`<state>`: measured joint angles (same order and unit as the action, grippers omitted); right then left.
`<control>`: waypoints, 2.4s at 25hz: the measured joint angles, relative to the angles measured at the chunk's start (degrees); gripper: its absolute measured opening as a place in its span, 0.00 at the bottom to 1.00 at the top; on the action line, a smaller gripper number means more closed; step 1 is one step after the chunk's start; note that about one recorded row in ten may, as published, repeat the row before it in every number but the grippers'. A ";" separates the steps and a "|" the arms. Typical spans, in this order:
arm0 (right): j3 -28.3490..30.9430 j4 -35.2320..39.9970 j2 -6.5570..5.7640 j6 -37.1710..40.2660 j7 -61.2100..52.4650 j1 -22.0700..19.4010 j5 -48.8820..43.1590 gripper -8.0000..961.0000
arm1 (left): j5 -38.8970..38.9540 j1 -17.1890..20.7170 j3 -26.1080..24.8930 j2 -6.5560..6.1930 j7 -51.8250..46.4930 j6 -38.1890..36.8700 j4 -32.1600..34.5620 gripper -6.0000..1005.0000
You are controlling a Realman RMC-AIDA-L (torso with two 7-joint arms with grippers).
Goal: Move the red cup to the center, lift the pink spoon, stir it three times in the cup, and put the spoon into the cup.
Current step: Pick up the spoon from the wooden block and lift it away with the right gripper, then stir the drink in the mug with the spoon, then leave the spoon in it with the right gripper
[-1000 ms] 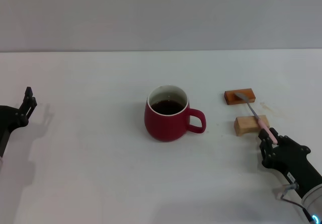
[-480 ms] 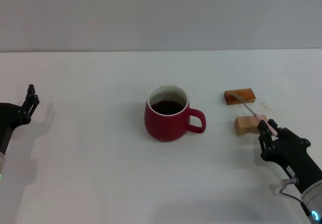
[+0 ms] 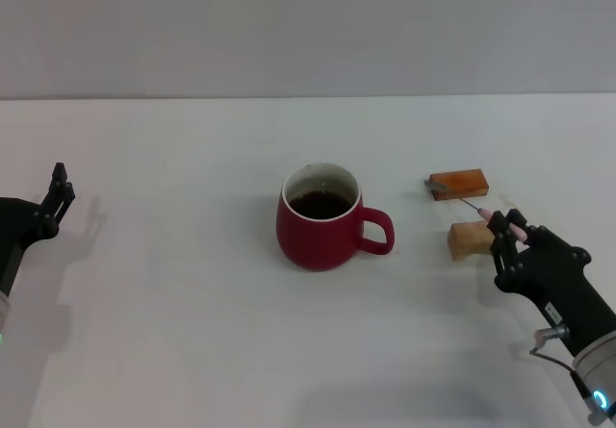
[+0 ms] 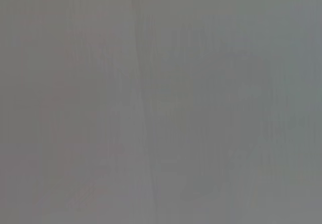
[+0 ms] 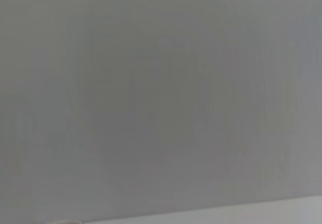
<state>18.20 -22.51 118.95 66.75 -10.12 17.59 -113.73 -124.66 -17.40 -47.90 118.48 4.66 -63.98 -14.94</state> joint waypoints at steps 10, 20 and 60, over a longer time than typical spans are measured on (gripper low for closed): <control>0.00 0.07 -0.30 4.89 0.02 0.64 0.00 0.16 | -0.12 -0.35 0.00 -0.09 0.00 0.00 0.05 0.84; 2.11 0.31 -0.50 10.92 1.54 2.17 0.02 0.15 | -0.35 -0.45 0.00 -0.18 0.00 -0.01 0.18 0.84; 5.47 -28.02 -6.81 -5.03 13.24 2.37 -12.13 0.15 | -0.31 -0.75 0.01 -0.09 0.00 0.15 0.87 0.84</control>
<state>23.66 -50.53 112.14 61.73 3.11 19.96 -125.86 -124.97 -18.15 -47.89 118.39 4.66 -63.83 -14.06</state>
